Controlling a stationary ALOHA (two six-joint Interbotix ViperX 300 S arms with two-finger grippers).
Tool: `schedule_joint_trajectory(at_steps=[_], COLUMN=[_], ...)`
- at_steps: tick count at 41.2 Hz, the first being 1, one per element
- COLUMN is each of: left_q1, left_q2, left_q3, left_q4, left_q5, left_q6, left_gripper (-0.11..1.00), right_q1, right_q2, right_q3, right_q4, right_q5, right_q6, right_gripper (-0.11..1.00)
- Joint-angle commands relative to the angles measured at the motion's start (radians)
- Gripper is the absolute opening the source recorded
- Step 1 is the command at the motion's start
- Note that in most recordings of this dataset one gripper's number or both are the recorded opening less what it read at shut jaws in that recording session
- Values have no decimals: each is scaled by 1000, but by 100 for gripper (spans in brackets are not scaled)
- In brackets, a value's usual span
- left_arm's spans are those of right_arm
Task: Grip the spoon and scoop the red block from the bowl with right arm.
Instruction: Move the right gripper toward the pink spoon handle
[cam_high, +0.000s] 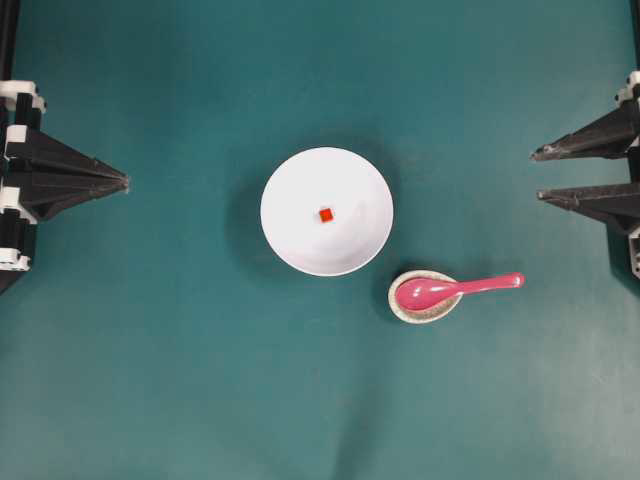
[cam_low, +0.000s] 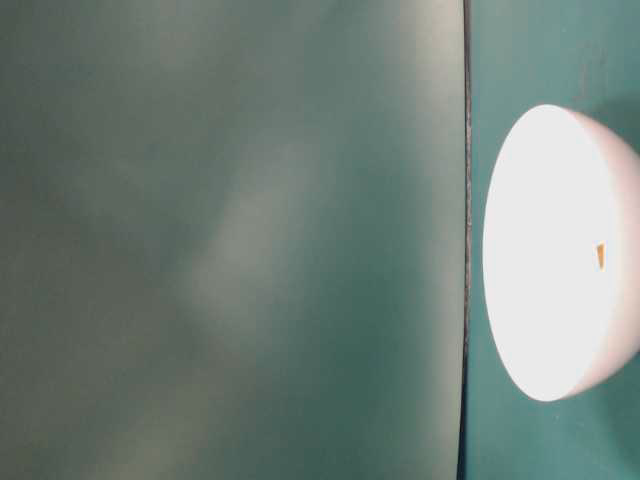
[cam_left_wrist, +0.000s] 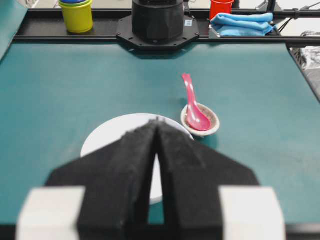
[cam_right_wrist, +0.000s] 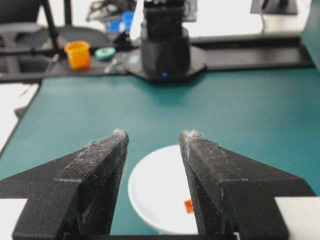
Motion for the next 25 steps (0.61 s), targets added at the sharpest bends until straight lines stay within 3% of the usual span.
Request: schedule_joint_trajectory(at_steps=[1, 14, 25], left_q1=[-2, -2, -2], left_q2=[3, -23, -57], left_q3=[-28, -31, -37], left_q4=[3, 5, 5], left_q5=[-5, -5, 15], left_q6=[3, 3, 3], left_gripper=[0, 0, 0], right_q1=[3, 8, 69], right_q2=[8, 9, 54], right_q3=[-31, -28, -2], right_q4=[0, -5, -17], right_q5=[9, 20, -6], right_q6=[0, -3, -5], right_gripper=[53, 55, 55])
